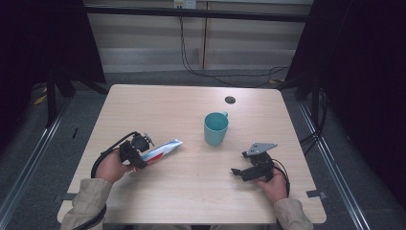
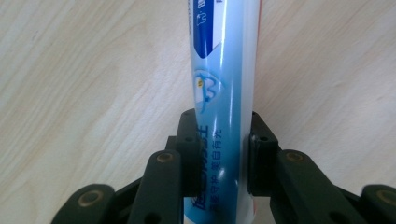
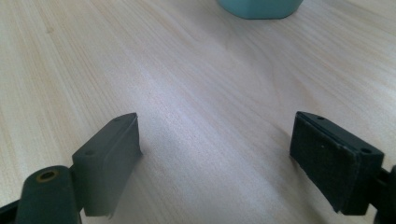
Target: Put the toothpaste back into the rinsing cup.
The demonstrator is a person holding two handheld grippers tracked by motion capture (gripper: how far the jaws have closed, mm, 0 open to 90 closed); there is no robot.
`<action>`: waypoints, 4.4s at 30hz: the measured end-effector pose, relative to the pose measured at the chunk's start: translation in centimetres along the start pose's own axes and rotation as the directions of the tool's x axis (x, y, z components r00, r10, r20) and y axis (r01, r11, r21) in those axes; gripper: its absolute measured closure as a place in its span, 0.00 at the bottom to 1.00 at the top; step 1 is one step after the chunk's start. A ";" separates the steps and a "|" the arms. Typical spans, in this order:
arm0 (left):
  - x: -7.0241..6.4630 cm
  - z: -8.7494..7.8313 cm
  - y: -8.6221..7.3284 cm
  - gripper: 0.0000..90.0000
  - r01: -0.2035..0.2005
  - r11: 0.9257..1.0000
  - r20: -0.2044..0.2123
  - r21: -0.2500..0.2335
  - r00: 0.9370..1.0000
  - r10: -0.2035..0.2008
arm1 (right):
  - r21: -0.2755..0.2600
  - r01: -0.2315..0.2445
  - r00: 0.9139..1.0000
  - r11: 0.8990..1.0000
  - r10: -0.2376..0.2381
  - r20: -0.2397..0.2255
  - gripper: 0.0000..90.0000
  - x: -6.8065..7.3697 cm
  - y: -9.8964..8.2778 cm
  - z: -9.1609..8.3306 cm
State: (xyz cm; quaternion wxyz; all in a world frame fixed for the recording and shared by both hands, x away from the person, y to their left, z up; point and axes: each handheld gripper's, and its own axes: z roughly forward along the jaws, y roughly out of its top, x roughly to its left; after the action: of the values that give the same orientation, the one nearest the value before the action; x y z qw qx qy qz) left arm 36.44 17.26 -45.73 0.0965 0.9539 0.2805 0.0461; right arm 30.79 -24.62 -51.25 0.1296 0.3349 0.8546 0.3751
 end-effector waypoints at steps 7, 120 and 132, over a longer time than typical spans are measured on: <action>-0.6 -1.0 0.7 0.80 0.004 0.998 0.024 -0.065 1.000 -0.003 | 0.000 0.000 1.000 1.000 0.000 0.002 0.17 0.0 0.0 0.0; -9.5 -4.1 11.1 0.79 -0.078 0.894 0.137 -0.441 0.979 0.153 | -0.226 -0.538 0.767 0.812 0.361 -0.530 0.67 0.0 9.7 -1.6; -10.7 -3.7 12.1 0.79 -0.082 0.888 0.137 -0.453 0.978 0.160 | -0.235 -0.623 0.719 0.746 0.427 -0.549 0.58 -0.1 9.3 -1.1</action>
State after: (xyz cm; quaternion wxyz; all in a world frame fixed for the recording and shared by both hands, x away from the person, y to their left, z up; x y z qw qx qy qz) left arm 33.31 2.10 -39.95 0.3324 0.9225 0.1932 0.0333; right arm 34.81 -20.70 -43.72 -0.1257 0.4349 0.6285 0.6325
